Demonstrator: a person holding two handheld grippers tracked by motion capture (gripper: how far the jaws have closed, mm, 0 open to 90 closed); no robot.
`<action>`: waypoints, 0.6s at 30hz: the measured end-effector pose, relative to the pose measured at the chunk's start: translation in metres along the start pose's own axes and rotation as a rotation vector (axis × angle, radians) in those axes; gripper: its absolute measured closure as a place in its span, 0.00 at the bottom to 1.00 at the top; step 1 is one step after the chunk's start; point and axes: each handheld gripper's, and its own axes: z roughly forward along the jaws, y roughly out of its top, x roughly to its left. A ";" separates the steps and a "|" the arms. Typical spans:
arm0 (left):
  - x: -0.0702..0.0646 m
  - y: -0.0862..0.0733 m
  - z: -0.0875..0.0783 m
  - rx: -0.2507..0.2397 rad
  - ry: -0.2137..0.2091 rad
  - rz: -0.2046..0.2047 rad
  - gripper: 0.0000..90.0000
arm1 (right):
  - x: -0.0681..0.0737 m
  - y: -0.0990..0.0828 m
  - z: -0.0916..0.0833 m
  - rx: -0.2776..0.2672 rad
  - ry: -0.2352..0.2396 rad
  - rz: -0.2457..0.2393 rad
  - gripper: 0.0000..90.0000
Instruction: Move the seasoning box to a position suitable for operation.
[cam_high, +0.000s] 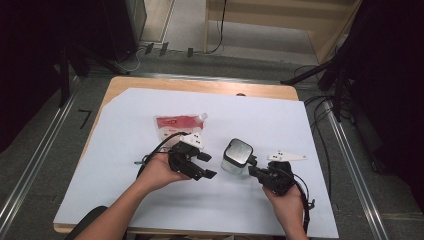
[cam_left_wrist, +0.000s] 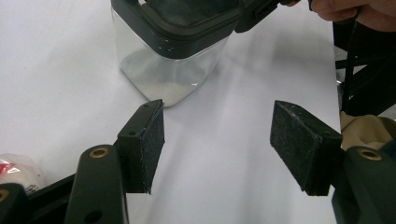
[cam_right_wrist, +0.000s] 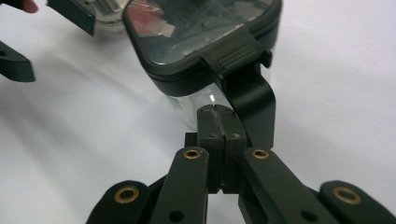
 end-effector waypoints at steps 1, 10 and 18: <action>0.000 0.000 0.000 -0.005 -0.002 -0.003 0.40 | -0.003 0.000 -0.001 0.001 -0.004 0.001 1.00; 0.001 -0.002 0.004 0.020 -0.022 0.006 0.36 | -0.011 0.008 0.001 0.012 -0.028 0.007 1.00; 0.002 0.000 0.006 0.008 -0.013 0.004 0.33 | -0.023 0.014 0.005 0.027 -0.045 0.009 1.00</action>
